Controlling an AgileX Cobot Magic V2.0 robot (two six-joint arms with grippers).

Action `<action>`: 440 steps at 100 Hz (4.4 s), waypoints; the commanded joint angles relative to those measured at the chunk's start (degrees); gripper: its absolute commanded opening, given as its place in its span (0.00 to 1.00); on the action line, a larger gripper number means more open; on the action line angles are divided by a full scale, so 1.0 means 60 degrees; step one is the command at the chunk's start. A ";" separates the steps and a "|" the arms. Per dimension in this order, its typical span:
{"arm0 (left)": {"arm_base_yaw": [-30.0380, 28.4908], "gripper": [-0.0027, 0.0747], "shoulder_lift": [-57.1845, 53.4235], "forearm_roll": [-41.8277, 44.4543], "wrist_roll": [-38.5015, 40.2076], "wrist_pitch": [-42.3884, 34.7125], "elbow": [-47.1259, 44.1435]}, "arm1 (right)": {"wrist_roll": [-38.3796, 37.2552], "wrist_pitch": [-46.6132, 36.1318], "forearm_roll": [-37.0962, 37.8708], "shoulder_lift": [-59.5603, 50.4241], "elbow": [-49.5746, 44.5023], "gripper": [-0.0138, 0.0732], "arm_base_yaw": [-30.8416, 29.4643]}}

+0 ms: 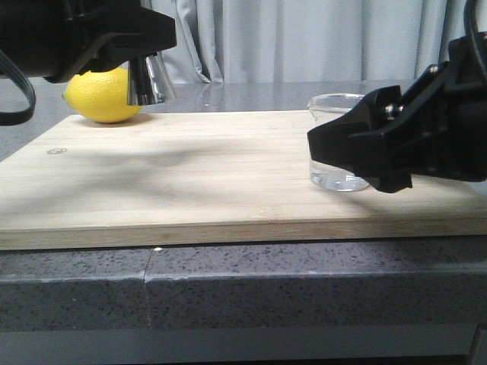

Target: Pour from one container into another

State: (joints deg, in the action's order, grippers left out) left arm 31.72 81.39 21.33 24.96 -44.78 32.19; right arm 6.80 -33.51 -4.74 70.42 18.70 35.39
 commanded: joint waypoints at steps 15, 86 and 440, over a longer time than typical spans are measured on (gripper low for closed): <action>-0.0019 0.01 -0.0319 -0.0157 0.0118 -0.0788 0.0312 | 0.0118 -0.1012 0.0137 -0.0106 0.0241 0.68 0.0003; -0.0019 0.01 -0.0319 -0.0157 0.0118 -0.0771 0.0312 | 0.0118 -0.2137 0.0137 0.0686 0.0241 0.68 0.0003; -0.0019 0.01 -0.0319 0.2341 0.1666 -0.0097 0.0312 | 0.1206 0.3520 0.6254 0.1355 0.7337 0.38 0.0023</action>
State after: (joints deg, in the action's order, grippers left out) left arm 31.72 81.39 36.87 34.50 -41.15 32.19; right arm 13.34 -7.12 31.51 80.03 60.48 35.39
